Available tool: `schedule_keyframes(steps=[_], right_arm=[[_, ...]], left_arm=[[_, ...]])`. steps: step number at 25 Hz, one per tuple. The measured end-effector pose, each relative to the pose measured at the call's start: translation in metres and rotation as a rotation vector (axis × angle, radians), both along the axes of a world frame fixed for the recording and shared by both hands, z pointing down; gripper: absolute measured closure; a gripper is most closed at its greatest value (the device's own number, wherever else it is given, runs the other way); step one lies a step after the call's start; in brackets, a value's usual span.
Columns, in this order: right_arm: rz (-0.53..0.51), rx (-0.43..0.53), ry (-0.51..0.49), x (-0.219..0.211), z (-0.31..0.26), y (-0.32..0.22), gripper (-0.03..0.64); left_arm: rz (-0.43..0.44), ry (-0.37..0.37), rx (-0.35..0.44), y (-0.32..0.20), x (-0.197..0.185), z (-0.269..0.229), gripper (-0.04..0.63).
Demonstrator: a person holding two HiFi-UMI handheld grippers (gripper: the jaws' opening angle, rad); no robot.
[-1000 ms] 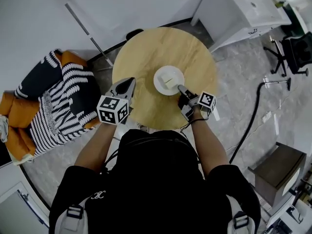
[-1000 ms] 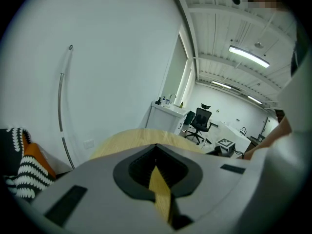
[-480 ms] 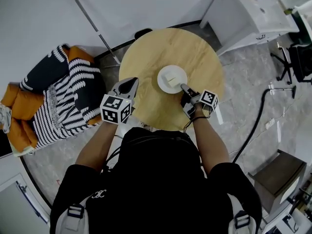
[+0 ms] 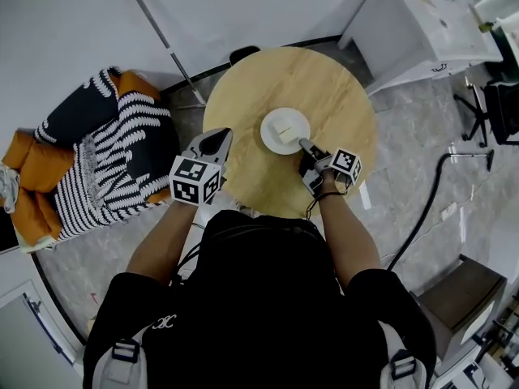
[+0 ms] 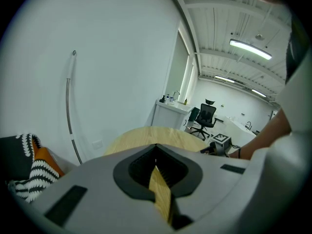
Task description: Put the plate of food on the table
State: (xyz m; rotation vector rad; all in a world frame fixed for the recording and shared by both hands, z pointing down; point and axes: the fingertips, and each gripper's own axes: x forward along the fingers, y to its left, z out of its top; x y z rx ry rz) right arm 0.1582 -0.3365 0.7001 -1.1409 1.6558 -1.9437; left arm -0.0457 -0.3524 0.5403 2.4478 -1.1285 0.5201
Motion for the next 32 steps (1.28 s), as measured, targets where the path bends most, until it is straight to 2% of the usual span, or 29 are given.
schedule_keyframes(steps=[13, 20, 32], right_arm=[[-0.010, -0.034, 0.028, -0.008, 0.008, 0.000, 0.594], [-0.031, -0.103, 0.082, -0.008, 0.017, 0.002, 0.592], [-0.130, -0.184, 0.342, -0.009, 0.023, 0.000, 0.575]], left_arm=[[-0.027, 0.005, -0.012, 0.002, -0.011, 0.005, 0.586], [-0.027, 0.005, -0.022, 0.005, -0.013, 0.009, 0.586], [-0.028, 0.017, -0.023, 0.003, -0.009, 0.007, 0.586]])
